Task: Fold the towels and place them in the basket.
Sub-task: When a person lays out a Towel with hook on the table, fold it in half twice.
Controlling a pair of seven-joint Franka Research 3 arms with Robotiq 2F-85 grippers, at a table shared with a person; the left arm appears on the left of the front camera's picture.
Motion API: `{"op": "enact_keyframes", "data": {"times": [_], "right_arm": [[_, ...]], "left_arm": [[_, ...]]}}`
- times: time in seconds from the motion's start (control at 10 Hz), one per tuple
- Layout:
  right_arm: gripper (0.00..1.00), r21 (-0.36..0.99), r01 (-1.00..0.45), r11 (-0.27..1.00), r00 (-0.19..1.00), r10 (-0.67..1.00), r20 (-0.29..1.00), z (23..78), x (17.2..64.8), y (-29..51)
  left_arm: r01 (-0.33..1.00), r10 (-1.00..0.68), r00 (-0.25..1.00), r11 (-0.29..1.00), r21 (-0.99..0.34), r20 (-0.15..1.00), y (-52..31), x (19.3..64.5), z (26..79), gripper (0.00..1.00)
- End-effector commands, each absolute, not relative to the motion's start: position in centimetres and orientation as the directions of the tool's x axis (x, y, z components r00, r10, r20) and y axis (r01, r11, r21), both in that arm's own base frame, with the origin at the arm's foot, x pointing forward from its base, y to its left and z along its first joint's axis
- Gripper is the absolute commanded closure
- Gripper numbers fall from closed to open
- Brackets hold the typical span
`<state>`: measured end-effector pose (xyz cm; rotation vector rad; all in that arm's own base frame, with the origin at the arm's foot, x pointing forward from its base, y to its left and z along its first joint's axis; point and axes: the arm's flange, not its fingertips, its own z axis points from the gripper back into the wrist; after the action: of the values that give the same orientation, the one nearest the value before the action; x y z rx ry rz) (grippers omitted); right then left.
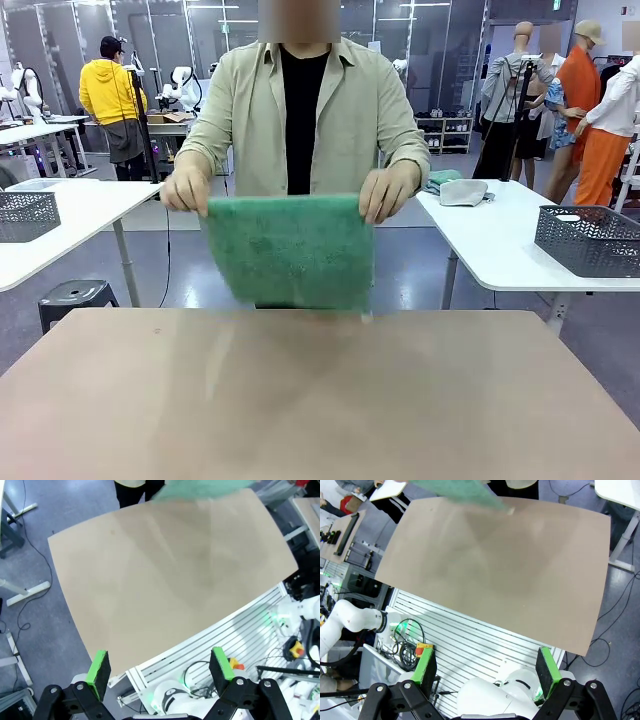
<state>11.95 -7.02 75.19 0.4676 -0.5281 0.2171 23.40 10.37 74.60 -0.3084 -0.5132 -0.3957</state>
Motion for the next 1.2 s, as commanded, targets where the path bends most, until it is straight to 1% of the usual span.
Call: {"op": "enact_keyframes", "data": {"times": [0.0, 1.1], "right_arm": [[0.00, 0.371, -0.300, 0.879, 0.847, 0.067, 0.528, 75.35, 11.13, -7.06], [0.00, 0.371, -0.300, 0.879, 0.847, 0.067, 0.528, 75.35, 11.13, -7.06]], "left_arm": [[0.437, -0.284, 0.795, 0.881, -0.181, 0.536, 10.33, 23.40, 74.50, 0.00], [0.437, -0.284, 0.795, 0.881, -0.181, 0.536, 10.33, 23.40, 74.50, 0.00]]}}
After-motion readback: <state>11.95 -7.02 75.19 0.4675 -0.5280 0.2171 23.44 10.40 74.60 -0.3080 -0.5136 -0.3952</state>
